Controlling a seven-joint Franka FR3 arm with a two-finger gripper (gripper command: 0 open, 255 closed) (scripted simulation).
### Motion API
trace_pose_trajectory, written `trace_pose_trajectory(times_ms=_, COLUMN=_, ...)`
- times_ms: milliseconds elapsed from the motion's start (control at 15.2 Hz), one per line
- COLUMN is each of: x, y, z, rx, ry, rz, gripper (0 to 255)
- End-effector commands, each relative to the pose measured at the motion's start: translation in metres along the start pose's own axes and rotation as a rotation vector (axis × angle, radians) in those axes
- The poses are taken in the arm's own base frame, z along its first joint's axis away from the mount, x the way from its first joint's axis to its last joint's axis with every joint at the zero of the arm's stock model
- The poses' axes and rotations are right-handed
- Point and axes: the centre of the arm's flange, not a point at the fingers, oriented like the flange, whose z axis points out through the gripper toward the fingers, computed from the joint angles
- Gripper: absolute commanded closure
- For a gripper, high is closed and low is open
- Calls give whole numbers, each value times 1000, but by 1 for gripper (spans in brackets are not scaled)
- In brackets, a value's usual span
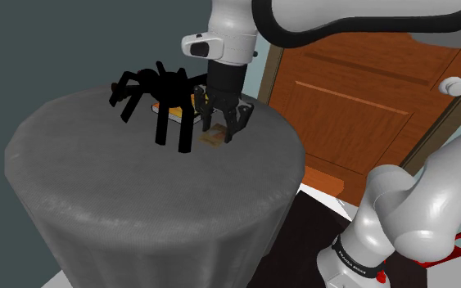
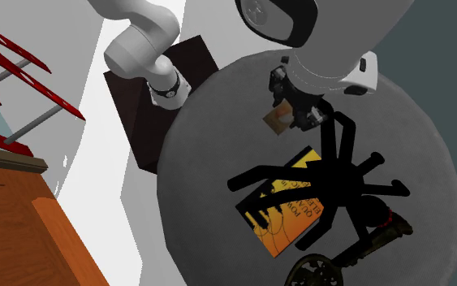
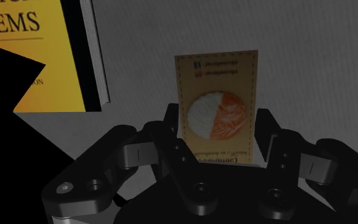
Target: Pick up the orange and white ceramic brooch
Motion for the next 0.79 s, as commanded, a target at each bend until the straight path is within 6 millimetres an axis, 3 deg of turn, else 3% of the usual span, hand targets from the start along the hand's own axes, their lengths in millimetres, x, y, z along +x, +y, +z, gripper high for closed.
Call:
trace_pose_trajectory(times_ms=0, x=-1, y=0, z=-11, rx=0, ry=0, rz=0, gripper=255)
trace_pose_trajectory(times_ms=594, x=-1, y=0, z=-58, rx=0, ry=0, rz=0, gripper=255)
trace_pose_trajectory(times_ms=726, x=-1, y=0, z=-59, rx=0, ry=0, rz=0, gripper=255)
